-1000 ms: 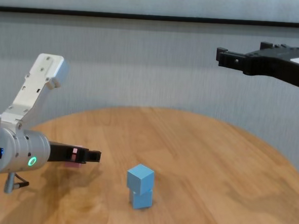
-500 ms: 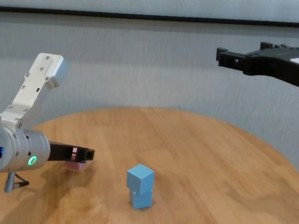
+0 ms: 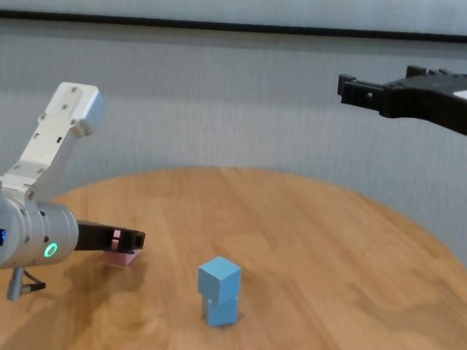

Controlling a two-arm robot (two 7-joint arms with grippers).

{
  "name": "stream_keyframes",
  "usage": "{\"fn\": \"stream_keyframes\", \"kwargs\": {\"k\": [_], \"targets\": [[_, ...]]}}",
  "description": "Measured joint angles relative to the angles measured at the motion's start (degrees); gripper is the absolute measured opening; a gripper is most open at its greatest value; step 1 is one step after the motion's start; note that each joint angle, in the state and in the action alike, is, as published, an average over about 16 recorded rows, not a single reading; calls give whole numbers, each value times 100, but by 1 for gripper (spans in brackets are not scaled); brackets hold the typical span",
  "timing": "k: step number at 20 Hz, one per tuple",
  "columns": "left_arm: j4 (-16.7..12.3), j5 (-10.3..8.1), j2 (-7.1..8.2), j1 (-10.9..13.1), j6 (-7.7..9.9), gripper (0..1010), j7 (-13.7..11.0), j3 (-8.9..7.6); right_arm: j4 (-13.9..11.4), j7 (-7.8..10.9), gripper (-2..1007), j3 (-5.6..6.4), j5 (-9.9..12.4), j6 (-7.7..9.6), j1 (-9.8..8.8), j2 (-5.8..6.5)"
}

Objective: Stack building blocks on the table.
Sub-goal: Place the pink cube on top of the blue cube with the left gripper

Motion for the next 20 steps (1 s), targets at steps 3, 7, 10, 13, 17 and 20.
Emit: {"fn": "stream_keyframes", "kwargs": {"k": [3,7,10,13,17,20], "targets": [[-49,23,107,7,-126,396,-292,95,0,0,1005,0,0,0,0,0],[-193,76,342,44,-324,396,-737,280,0,0,1005,0,0,0,0,0],[-374,138,577,106,-463,396,-1042,425,0,0,1005,0,0,0,0,0],[-585,199,836,180,-593,396,-1317,556,0,0,1004,0,0,0,0,0],[-855,241,1146,252,-737,396,-1586,688,0,0,1004,0,0,0,0,0],[-1029,230,1313,279,-825,396,-1728,735,0,0,1004,0,0,0,0,0]]}}
